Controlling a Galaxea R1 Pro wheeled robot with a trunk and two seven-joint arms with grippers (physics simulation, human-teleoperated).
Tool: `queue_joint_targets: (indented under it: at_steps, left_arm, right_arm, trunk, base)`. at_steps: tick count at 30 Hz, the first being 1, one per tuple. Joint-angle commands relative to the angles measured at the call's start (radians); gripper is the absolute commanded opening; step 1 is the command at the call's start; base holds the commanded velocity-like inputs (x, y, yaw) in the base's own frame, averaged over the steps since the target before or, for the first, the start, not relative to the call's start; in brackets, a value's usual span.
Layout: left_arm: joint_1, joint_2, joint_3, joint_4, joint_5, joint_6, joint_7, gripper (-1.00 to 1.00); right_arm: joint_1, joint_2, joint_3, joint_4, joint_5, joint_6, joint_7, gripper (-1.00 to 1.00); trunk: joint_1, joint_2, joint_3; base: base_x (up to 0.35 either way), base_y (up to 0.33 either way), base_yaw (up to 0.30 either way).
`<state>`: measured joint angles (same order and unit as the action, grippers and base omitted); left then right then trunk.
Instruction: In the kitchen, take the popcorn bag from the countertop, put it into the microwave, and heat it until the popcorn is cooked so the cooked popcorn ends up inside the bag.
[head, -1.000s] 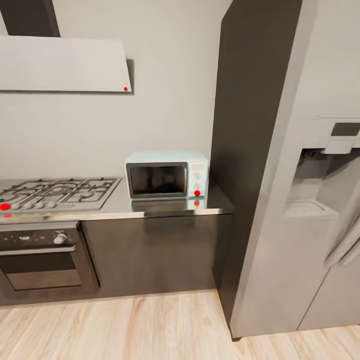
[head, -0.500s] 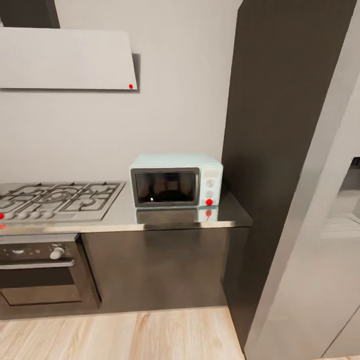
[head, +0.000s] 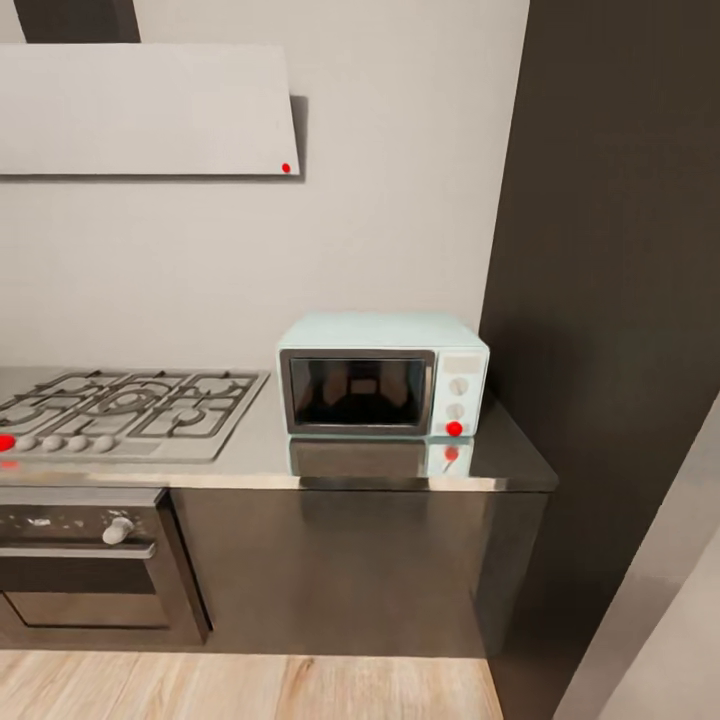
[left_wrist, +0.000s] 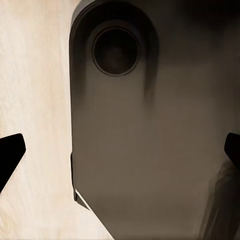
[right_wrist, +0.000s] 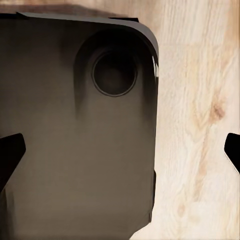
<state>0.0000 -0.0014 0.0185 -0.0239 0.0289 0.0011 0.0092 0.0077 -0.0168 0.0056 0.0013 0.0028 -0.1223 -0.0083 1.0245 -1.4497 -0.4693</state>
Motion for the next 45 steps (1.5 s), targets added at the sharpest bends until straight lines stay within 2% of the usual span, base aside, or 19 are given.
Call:
queue_joint_targets:
  at_steps: [1,19,25,28,30,31,34,35,36,37,40,41,43,44,45]
  left_arm:
    - [0.000,0.000,0.002,-0.001,0.002,-0.003,0.001,1.00]
    - [0.000,0.000,0.003,-0.001,0.000,-0.012,0.001,1.00]
    - [0.000,0.000,0.003,-0.001,0.000,-0.013,0.002,1.00]
    - [0.000,0.000,0.003,-0.002,-0.001,-0.012,0.001,1.00]
    - [0.000,0.000,0.003,-0.002,-0.001,-0.012,0.000,1.00]
    - [0.000,0.000,0.003,-0.002,-0.001,-0.012,0.001,1.00]
    - [0.000,0.000,0.003,-0.001,-0.001,-0.013,0.001,1.00]
    - [0.000,0.000,0.003,-0.001,-0.001,-0.012,0.001,1.00]
    - [0.000,0.000,0.003,-0.001,0.000,-0.013,0.001,1.00]
    - [0.000,0.000,0.003,-0.001,0.000,-0.013,0.001,1.00]
    - [0.000,0.000,0.003,-0.001,0.000,-0.013,0.001,1.00]
    - [0.000,0.000,0.003,-0.002,0.000,-0.013,0.001,1.00]
    - [0.000,0.000,0.003,-0.002,0.000,-0.013,0.001,1.00]
    - [0.000,0.000,0.003,-0.002,0.000,-0.013,0.001,1.00]
    - [0.000,0.000,0.003,-0.002,0.000,-0.013,0.001,1.00]
  right_arm:
    - [0.000,0.000,0.001,0.000,0.000,-0.003,-0.001,1.00]
    - [0.000,0.003,-0.003,0.000,-0.008,0.012,0.001,1.00]
    - [0.000,0.008,0.021,-0.041,0.013,0.020,0.007,1.00]
    - [0.000,0.015,0.025,-0.168,0.014,0.054,0.007,1.00]
    - [0.000,0.016,0.037,-0.320,0.014,0.180,0.008,1.00]
    - [0.000,0.017,0.053,-0.440,0.014,0.280,0.009,1.00]
    - [0.000,0.017,0.096,-0.701,0.014,0.461,0.009,1.00]
    - [0.000,0.017,0.114,-0.830,0.014,0.539,0.008,1.00]
    - [0.000,0.017,0.124,-0.917,0.014,0.589,0.007,1.00]
    - [-0.003,0.017,0.139,-1.095,0.013,0.687,0.007,1.00]
    - [-0.030,0.018,0.147,-1.324,0.012,0.809,0.007,1.00]
    - [-0.069,0.019,0.148,-1.411,0.012,0.869,0.007,1.00]
    - [-0.170,0.035,0.149,-1.473,0.010,0.948,0.006,1.00]
    - [-0.232,0.053,0.149,-1.487,0.008,0.985,0.005,1.00]
    - [-0.326,0.083,0.148,-1.497,0.006,1.030,0.004,1.00]
  trunk:
    - [0.000,0.000,-0.001]
    - [0.000,0.000,-0.001]
    - [0.000,0.000,-0.001]
    - [0.000,0.000,-0.001]
    - [0.000,0.000,-0.001]
    - [0.000,0.000,-0.001]
    - [0.000,0.000,-0.001]
    - [0.000,0.000,-0.001]
    - [0.000,0.000,-0.001]
    - [0.000,0.000,-0.001]
    - [0.000,0.000,-0.001]
    - [0.000,0.000,-0.001]
    - [0.000,0.000,-0.001]
    - [0.000,0.000,-0.001]
    - [0.000,0.000,-0.001]
  base:
    - [0.146,0.000,0.001]
    - [0.007,0.000,0.000]
    - [0.000,0.000,0.000]
    - [0.000,0.000,0.000]
    - [0.000,0.000,0.000]
    - [0.000,0.000,0.000]
    - [0.000,0.000,0.000]
    - [0.000,0.000,0.000]
    - [0.000,0.000,0.000]
    - [0.000,0.000,0.000]
    - [0.000,0.000,0.000]
    - [0.000,0.000,0.000]
    - [0.000,0.000,0.000]
    - [0.000,0.000,0.000]
    - [0.000,0.000,0.000]
